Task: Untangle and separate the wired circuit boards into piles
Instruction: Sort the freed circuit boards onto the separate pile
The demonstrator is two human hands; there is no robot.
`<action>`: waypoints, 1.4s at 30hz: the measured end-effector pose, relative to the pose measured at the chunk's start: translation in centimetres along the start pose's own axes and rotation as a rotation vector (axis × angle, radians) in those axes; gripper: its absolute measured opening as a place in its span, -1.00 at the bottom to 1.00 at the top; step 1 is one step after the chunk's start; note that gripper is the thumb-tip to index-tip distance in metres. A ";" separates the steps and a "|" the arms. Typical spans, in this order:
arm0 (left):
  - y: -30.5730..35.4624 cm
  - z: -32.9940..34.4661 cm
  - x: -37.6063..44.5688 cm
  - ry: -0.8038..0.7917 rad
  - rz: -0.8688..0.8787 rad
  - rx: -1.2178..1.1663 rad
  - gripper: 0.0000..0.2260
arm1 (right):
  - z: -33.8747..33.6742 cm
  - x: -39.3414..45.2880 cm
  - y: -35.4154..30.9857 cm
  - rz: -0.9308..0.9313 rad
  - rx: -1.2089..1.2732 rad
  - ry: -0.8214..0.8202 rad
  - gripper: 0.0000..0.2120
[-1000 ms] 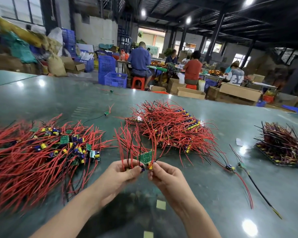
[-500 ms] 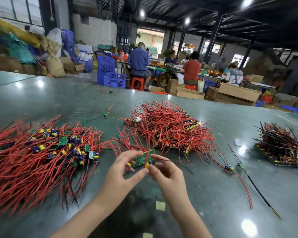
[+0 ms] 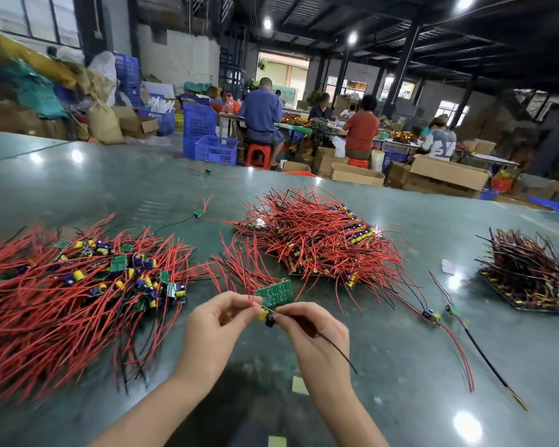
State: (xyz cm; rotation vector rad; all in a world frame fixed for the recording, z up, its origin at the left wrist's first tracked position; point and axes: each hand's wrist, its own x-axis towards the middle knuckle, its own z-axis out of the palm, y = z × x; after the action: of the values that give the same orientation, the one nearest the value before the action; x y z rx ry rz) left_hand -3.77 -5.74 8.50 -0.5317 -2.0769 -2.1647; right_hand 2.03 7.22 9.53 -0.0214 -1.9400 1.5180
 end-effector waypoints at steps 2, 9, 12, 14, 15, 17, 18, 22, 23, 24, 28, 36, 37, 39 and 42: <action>0.0 0.0 0.2 0.066 -0.120 -0.169 -0.87 | 0.0 0.0 -0.1 0.100 0.139 -0.008 -0.90; 1.0 -0.3 1.1 0.107 -0.535 -0.573 -0.88 | 0.5 0.0 0.1 0.026 0.265 -0.093 -0.86; 1.0 -0.5 1.3 0.132 -0.550 -0.512 -0.87 | 0.5 -0.1 0.4 -0.134 0.115 -0.120 -0.88; 1.0 -0.6 1.4 0.146 -0.539 -0.479 -0.87 | 0.3 -0.2 0.3 -0.216 0.018 -0.136 -0.90; 1.0 -0.6 1.5 0.154 -0.528 -0.477 -0.87 | 0.4 -0.3 0.2 -0.194 0.025 -0.128 -0.90; 1.1 -0.5 1.5 0.175 -0.496 -0.510 -0.87 | 0.8 -0.4 0.0 0.008 0.149 -0.079 -0.87; 1.1 -0.5 1.5 0.187 -0.476 -0.542 -0.87 | 1.1 -0.5 -0.1 0.161 0.246 -0.038 -0.85; 1.3 -0.5 1.4 0.177 -0.468 -0.687 -0.85 | 1.7 -0.4 -0.2 0.582 0.589 0.133 -0.86; 1.3 -0.5 1.3 0.153 -0.486 -0.729 -0.84 | 1.6 -0.3 -0.3 0.623 0.657 0.173 -0.87; 1.2 -0.3 1.2 0.127 -0.503 -0.769 -0.84 | 1.5 -0.1 -0.4 0.653 0.719 0.211 -0.88; 1.0 0.3 1.1 0.083 -0.535 -0.859 -0.83 | 1.0 0.5 -0.6 0.755 0.900 0.333 -0.94; 0.6 -0.7 1.8 0.142 -0.512 -0.882 -0.80 | -0.1 1.2 -0.7 0.792 0.930 0.431 -0.96; 0.7 -0.8 1.8 0.151 -0.499 -0.873 -0.80 | -0.3 1.3 -0.6 0.786 0.929 0.438 -0.97; 0.7 -0.9 1.9 0.173 -0.481 -0.873 -0.79 | -0.5 1.3 -0.6 0.779 0.921 0.408 -0.98; 0.7 -1.3 2.1 0.211 -0.468 -0.893 -0.81 | -0.7 1.3 -0.7 0.779 0.890 0.198 -0.90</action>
State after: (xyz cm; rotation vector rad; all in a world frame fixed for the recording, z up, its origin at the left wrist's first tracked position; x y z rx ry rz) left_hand -5.74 -6.72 9.84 0.1785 -1.1048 -3.1988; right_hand 1.62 8.08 10.88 -0.5620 -0.9734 2.6438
